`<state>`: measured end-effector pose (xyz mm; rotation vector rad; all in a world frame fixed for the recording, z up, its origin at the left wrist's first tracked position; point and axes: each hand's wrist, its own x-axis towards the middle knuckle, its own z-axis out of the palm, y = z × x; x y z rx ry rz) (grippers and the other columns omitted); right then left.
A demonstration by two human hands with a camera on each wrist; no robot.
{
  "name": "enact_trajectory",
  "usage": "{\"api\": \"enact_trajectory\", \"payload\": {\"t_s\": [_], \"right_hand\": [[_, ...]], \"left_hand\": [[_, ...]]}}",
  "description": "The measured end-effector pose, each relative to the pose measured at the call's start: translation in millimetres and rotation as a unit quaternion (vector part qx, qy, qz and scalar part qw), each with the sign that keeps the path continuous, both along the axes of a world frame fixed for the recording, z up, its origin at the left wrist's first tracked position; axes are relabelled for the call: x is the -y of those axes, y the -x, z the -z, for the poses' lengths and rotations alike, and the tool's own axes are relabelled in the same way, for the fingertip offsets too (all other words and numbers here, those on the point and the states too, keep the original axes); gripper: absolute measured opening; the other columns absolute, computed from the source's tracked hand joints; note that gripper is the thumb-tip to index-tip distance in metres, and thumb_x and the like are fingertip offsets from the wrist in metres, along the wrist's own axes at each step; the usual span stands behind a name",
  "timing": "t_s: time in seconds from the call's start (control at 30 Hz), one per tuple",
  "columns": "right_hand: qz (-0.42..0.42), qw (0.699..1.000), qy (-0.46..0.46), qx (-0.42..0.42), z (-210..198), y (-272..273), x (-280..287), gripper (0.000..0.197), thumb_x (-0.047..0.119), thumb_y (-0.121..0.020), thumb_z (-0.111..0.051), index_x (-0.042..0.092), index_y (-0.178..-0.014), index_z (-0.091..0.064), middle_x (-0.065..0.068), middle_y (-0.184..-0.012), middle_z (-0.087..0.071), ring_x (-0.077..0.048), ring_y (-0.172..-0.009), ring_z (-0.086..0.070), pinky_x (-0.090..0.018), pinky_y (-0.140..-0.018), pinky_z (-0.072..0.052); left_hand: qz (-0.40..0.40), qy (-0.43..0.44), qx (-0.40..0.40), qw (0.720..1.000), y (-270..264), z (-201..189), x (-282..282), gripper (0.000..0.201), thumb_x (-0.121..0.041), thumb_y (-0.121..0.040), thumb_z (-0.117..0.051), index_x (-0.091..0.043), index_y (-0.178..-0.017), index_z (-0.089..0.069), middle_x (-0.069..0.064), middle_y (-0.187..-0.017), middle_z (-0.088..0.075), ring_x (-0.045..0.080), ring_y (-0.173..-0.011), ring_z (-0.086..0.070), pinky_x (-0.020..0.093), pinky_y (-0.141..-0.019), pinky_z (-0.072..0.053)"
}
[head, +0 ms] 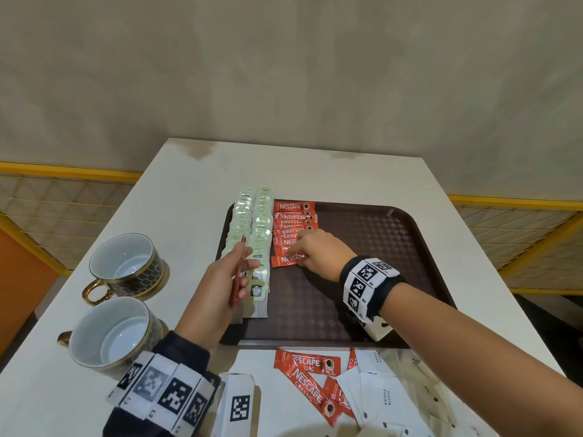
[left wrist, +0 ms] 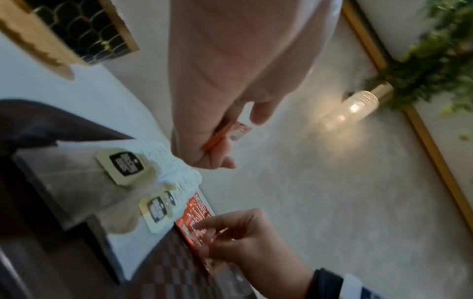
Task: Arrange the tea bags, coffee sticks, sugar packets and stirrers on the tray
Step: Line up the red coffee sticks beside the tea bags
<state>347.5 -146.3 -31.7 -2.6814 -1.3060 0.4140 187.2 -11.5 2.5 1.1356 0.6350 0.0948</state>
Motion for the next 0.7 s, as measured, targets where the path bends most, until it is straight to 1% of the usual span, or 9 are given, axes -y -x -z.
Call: {"api": "enact_trajectory", "payload": {"t_s": [0.1, 0.2, 0.27, 0.33, 0.4, 0.47, 0.57, 0.63, 0.7], "right_hand": [[0.040, 0.994, -0.100, -0.030, -17.4, 4.2, 3.1, 0.028, 0.019, -0.091, -0.065, 0.019, -0.118, -0.070, 0.002, -0.101, -0.063, -0.016, -0.094, -0.060, -0.032, -0.085, -0.045], [0.108, 0.948, -0.268, -0.132, -46.3, 21.0, 5.9, 0.016, 0.023, -0.091, -0.067, 0.015, -0.100, -0.076, 0.021, -0.074, -0.059, 0.004, -0.071, -0.056, -0.020, -0.075, -0.042], [0.126, 0.907, -0.314, -0.250, -62.6, 37.3, 6.3, 0.016, 0.028, -0.091, -0.067, 0.014, -0.086, -0.075, 0.015, -0.065, -0.061, 0.000, -0.065, -0.058, -0.024, -0.068, -0.049], [0.122, 0.887, -0.300, -0.328, -69.8, 48.6, 7.6, 0.016, 0.022, -0.088, -0.070, 0.007, -0.082, -0.072, 0.005, -0.064, -0.063, -0.008, -0.061, -0.061, -0.024, -0.060, -0.053], [0.124, 0.880, -0.290, -0.355, -73.7, 53.3, 12.8, 0.012, 0.008, -0.086, -0.071, -0.002, -0.082, -0.068, -0.006, -0.064, -0.065, -0.010, -0.055, -0.062, -0.020, -0.054, -0.053], [0.142, 0.866, -0.297, -0.375, -76.5, 53.6, 21.0, 0.012, 0.001, -0.086, -0.069, -0.011, -0.086, -0.066, -0.012, -0.067, -0.066, -0.009, -0.053, -0.061, -0.017, -0.053, -0.053], [0.170, 0.844, -0.329, -0.388, -76.9, 55.1, 33.7, 0.013, 0.001, -0.085, -0.070, -0.011, -0.090, -0.066, -0.022, -0.076, -0.066, -0.015, -0.059, -0.062, -0.019, -0.057, -0.056], [0.170, 0.848, -0.365, -0.345, -76.1, 57.9, 40.7, 0.013, 0.000, -0.084, -0.071, -0.010, -0.092, -0.068, -0.029, -0.086, -0.068, -0.025, -0.069, -0.066, -0.025, -0.066, -0.059], [0.145, 0.858, -0.409, -0.277, -74.2, 64.3, 48.7, 0.011, -0.003, -0.081, -0.072, -0.003, -0.092, -0.072, -0.021, -0.092, -0.071, -0.027, -0.083, -0.071, -0.032, -0.077, -0.059]], "left_hand": [[0.004, 0.074, 0.018, 0.997, 1.2, -3.5, -1.2, 0.041, -0.035, -0.101, -0.035, -0.008, -0.125, -0.053, 0.005, -0.083, -0.060, 0.010, -0.055, -0.044, 0.018, -0.045, -0.036], [0.046, 0.024, 0.039, 0.998, 0.4, -8.6, 4.3, 0.030, -0.015, -0.100, -0.040, -0.009, -0.123, -0.059, 0.005, -0.097, -0.068, 0.005, -0.063, -0.066, 0.016, -0.050, -0.049], [0.092, -0.055, 0.052, 0.993, 1.8, -8.2, 7.9, 0.034, -0.005, -0.099, -0.041, -0.022, -0.115, -0.066, 0.000, -0.118, -0.069, 0.007, -0.097, -0.069, 0.021, -0.078, -0.055], [0.122, -0.151, 0.061, 0.979, 5.0, -9.8, 13.5, 0.037, -0.006, -0.098, -0.046, -0.032, -0.115, -0.066, -0.012, -0.125, -0.064, 0.006, -0.117, -0.058, 0.028, -0.099, -0.047], [0.122, -0.216, 0.071, 0.966, 9.3, -11.0, 19.2, 0.033, -0.009, -0.095, -0.054, -0.037, -0.108, -0.066, -0.017, -0.115, -0.066, 0.001, -0.110, -0.060, 0.018, -0.087, -0.051], [0.095, -0.248, 0.071, 0.961, 12.2, -10.9, 22.7, 0.023, -0.012, -0.090, -0.062, -0.032, -0.099, -0.070, -0.009, -0.099, -0.073, 0.010, -0.096, -0.067, 0.021, -0.073, -0.056], [0.076, -0.287, 0.062, 0.953, 18.3, -9.0, 24.2, 0.013, -0.015, -0.085, -0.070, -0.023, -0.095, -0.073, -0.002, -0.090, -0.074, 0.017, -0.090, -0.069, 0.036, -0.083, -0.058], [0.055, -0.333, 0.042, 0.940, 24.1, -4.7, 22.7, 0.020, -0.018, -0.085, -0.070, -0.023, -0.104, -0.072, -0.006, -0.102, -0.070, 0.014, -0.100, -0.065, 0.037, -0.088, -0.055], [0.031, -0.321, 0.037, 0.946, 30.1, -1.7, 21.9, 0.026, -0.022, -0.088, -0.066, -0.021, -0.114, -0.068, -0.004, -0.114, -0.067, 0.017, -0.108, -0.062, 0.039, -0.092, -0.054]]}}
